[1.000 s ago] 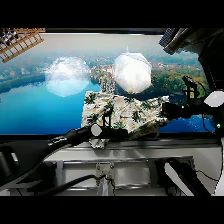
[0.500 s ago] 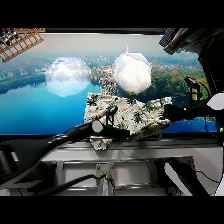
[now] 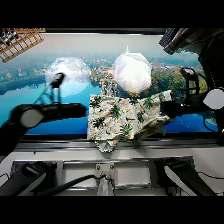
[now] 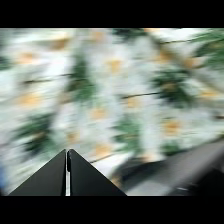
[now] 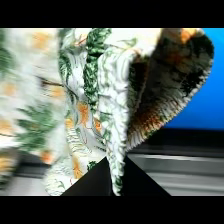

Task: Fold the clothes and pants, and hang the long-sleeved shirts on hangers.

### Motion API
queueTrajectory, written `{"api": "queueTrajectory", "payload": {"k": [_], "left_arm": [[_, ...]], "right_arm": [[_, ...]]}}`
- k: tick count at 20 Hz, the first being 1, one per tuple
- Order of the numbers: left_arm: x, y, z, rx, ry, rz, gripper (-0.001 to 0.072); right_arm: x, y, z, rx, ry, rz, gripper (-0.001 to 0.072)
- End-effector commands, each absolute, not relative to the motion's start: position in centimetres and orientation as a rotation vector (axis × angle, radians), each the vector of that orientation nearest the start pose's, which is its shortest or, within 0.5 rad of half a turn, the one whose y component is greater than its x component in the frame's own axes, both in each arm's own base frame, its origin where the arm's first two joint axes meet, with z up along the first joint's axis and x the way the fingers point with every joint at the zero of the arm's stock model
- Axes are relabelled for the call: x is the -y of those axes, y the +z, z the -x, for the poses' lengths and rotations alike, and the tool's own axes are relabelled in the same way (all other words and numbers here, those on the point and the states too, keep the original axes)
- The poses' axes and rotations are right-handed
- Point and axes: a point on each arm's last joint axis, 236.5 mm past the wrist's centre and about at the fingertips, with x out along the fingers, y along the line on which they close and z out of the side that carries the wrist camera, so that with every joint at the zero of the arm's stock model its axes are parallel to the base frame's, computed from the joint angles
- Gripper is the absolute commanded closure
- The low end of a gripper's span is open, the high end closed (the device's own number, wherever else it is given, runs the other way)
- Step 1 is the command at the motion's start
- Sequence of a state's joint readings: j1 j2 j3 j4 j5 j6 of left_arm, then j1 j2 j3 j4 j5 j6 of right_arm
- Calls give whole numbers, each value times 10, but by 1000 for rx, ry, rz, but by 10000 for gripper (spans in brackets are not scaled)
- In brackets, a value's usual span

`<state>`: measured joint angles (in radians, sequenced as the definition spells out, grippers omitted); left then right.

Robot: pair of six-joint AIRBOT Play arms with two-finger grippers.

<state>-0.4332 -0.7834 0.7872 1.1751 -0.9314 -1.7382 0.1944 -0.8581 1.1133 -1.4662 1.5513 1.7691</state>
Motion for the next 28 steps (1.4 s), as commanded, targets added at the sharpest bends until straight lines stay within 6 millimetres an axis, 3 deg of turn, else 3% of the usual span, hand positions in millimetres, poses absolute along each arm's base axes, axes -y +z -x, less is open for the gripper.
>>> {"api": "queueTrajectory", "payload": {"k": [1,4,7,12,13,15,16,18,21,25,28], "left_arm": [[128,67,-241,-1047,-301,290,706],[119,76,-223,-980,-298,317,707],[113,84,-209,-948,-296,323,707],[93,72,-200,-992,-222,272,707],[93,72,-200,-992,-223,272,707],[93,71,-199,-995,-222,272,707],[93,69,-199,-998,-221,271,707],[93,66,-198,-1006,-219,270,707],[92,57,-196,-1027,-213,268,707],[92,47,-193,-1052,-208,265,707],[91,46,-192,-1057,-207,264,706]], "right_arm": [[-125,123,-263,-1282,167,-73,695],[-178,97,-274,-1341,225,64,695],[-251,56,-270,-1400,334,204,694],[-341,2,-262,-1382,466,334,693],[-355,-5,-260,-1376,492,327,653],[-372,-13,-243,-1427,550,284,179],[-375,-11,-235,-1446,583,281,144],[-365,0,-234,-1436,579,320,151],[-329,30,-256,-1348,492,388,151],[-241,79,-309,-1228,254,411,150],[-170,83,-340,-1230,92,272,144]]}}
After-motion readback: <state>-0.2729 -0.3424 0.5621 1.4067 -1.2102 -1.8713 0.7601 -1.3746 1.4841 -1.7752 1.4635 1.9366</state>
